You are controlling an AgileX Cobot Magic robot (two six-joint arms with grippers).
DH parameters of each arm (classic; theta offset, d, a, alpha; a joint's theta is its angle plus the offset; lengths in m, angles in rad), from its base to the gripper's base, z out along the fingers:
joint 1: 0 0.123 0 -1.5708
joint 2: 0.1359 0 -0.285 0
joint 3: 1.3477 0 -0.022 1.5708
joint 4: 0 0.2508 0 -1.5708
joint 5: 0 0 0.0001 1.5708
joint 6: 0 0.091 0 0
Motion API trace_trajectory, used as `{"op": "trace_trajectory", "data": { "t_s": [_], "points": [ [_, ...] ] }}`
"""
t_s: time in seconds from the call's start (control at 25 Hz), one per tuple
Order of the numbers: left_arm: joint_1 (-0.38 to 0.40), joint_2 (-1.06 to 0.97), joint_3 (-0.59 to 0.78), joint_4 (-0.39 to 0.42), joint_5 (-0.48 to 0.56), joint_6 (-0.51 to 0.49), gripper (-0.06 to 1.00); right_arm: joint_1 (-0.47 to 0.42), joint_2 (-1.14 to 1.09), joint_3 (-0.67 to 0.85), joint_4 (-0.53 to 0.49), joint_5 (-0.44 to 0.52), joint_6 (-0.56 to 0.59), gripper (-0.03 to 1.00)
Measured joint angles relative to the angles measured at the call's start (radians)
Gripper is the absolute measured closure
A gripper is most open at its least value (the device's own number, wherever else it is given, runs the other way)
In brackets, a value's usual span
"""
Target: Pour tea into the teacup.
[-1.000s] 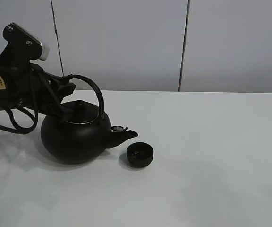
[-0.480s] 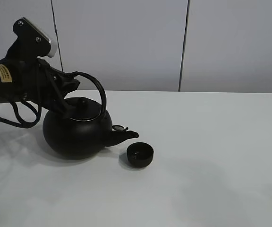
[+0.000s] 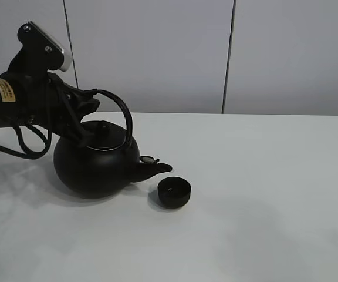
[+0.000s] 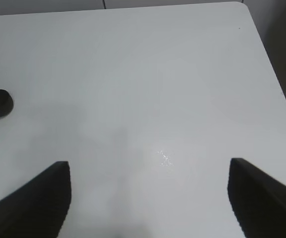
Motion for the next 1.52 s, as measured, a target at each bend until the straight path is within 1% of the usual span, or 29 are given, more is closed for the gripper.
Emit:
{"op": "trace_trajectory", "data": {
  "t_s": [0.96, 1.52],
  "points": [
    [0.000, 0.000, -0.002, 0.009, 0.006, 0.011, 0.84, 0.000, 0.000, 0.000, 0.000, 0.000, 0.000, 0.38],
    [-0.015, -0.001, -0.002, 0.011, 0.008, 0.023, 0.84, 0.000, 0.000, 0.000, 0.000, 0.000, 0.000, 0.38]
  ]
}}
